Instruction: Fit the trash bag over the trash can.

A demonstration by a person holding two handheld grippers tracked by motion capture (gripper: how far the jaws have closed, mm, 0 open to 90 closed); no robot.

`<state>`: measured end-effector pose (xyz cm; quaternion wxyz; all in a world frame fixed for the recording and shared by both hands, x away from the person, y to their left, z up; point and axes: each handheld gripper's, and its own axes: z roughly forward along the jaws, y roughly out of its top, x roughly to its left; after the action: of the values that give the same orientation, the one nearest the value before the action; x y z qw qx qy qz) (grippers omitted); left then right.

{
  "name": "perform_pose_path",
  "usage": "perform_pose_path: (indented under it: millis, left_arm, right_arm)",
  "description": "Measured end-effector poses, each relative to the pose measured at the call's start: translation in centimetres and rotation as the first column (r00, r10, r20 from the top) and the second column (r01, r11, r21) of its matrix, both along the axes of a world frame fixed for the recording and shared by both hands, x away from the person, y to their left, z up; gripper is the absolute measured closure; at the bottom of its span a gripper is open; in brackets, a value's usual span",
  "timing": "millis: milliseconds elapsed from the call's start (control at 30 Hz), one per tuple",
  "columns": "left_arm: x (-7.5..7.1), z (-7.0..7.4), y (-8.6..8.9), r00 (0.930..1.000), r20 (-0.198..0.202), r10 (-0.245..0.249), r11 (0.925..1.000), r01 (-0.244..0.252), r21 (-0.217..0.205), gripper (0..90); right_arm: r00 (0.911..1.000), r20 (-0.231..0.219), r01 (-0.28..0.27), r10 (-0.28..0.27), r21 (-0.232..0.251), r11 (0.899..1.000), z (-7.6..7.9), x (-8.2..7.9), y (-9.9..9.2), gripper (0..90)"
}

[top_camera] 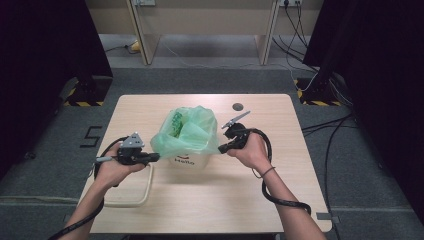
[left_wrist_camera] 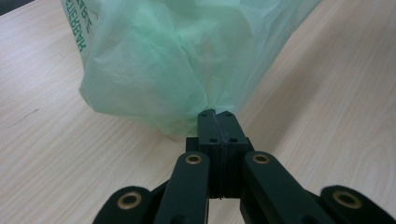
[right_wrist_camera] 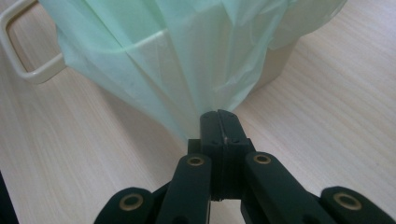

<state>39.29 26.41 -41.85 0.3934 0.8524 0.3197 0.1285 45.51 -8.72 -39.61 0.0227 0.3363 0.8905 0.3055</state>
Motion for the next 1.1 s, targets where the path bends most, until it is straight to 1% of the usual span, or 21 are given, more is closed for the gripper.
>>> perform_pose_path:
  millis: [133,200,267,333,433,467,533,567,600,633,733,767,800,900,933,1033,1100]
  left_arm:
    - [0.0,-0.3,-0.1,0.9999,-0.011,-0.006,0.9998,0.006,0.017,89.5]
    - [0.0,-0.4,0.0,0.9999,-0.017,0.0,1.0,0.0,0.009,88.7]
    - [-0.1,-0.4,0.1,0.9996,-0.025,0.01,0.9999,-0.01,0.0,84.5]
    - [-0.4,-0.1,0.3,0.9991,-0.032,0.03,0.9993,-0.03,-0.021,74.6]
    - [-0.9,1.0,0.7,0.9982,-0.009,0.059,0.9979,-0.059,-0.026,60.3]
    - [-1.0,1.4,1.0,0.9978,0.005,0.067,0.9974,-0.067,-0.028,56.7]
    - [-1.2,2.5,1.5,0.9961,0.031,0.083,0.9944,-0.08,-0.068,51.8]
    - [-1.2,2.9,1.7,0.9957,0.035,0.086,0.9928,-0.083,-0.086,50.8]
    - [-1.1,3.5,1.9,0.994,0.05,0.097,0.9898,-0.091,-0.11,50.2]
    - [-0.9,3.9,1.9,0.9931,0.067,0.097,0.9901,-0.089,-0.108,48.1]
    - [-0.2,4.6,1.3,0.991,0.111,0.075,0.9916,-0.062,-0.113,45.9]
    - [0.2,4.8,0.8,0.9902,0.127,0.057,0.9928,-0.042,-0.112,45.3]
    - [0.6,5.0,0.4,0.9905,0.133,0.036,0.9935,-0.021,-0.112,44.7]
    - [1.7,5.4,-0.8,0.991,0.133,-0.018,0.9926,0.034,-0.117,45.3]
    - [2.1,5.5,-1.2,0.9912,0.129,-0.029,0.9922,0.044,-0.116,45.6]
    - [3.0,5.6,-2.0,0.9904,0.124,-0.061,0.9919,0.074,-0.103,45.3]
    - [3.5,5.5,-2.4,0.9898,0.113,-0.087,0.9917,0.097,-0.085,45.2]
  right_arm:
    - [0.9995,-0.023,-0.024,0.023,-0.012,1.0,-0.2,-0.2,0.0,90.0]
    - [0.9991,-0.03,-0.03,0.029,-0.017,0.999,-0.3,-0.3,0.0,90.0]
    - [0.9992,-0.031,-0.025,0.025,-0.015,1.0,-0.3,-0.3,0.0,90.0]
    - [0.9994,-0.027,-0.022,0.022,-0.015,1.0,-0.4,-0.3,0.0,90.0]
    - [0.9998,-0.015,-0.015,0.015,-0.007,1.0,-0.3,-0.2,0.0,90.0]
    - [0.9998,-0.011,-0.016,0.016,-0.005,1.0,-0.3,-0.2,0.0,90.0]
    - [0.9998,-0.007,-0.017,0.017,-0.005,1.0,-0.3,-0.2,0.0,90.0]
    - [0.9998,-0.01,-0.015,0.015,-0.005,1.0,-0.2,-0.3,0.1,90.0]
    - [0.9998,-0.009,-0.015,0.015,-0.005,1.0,-0.2,-0.3,0.1,90.0]
    - [0.9999,-0.008,-0.014,0.014,-0.005,1.0,-0.3,-0.3,0.1,90.0]
    - [0.9999,-0.006,-0.011,0.011,-0.003,1.0,-0.4,-0.3,0.1,90.0]
    - [0.9999,-0.005,-0.01,0.01,0.0,1.0,-0.4,-0.3,0.1,90.0]
    - [0.9999,-0.005,-0.009,0.009,0.001,1.0,-0.4,-0.3,0.1,90.0]
    - [0.9999,-0.01,-0.013,0.013,0.002,1.0,-0.5,-0.2,0.2,90.0]
    - [0.9998,-0.013,-0.013,0.013,0.001,1.0,-0.5,-0.2,0.3,90.0]
    - [0.9998,-0.018,-0.009,0.009,0.0,1.0,-0.5,-0.2,0.4,90.0]
    - [0.9998,-0.01,-0.017,0.017,0.003,1.0,-0.5,-0.1,0.4,90.0]
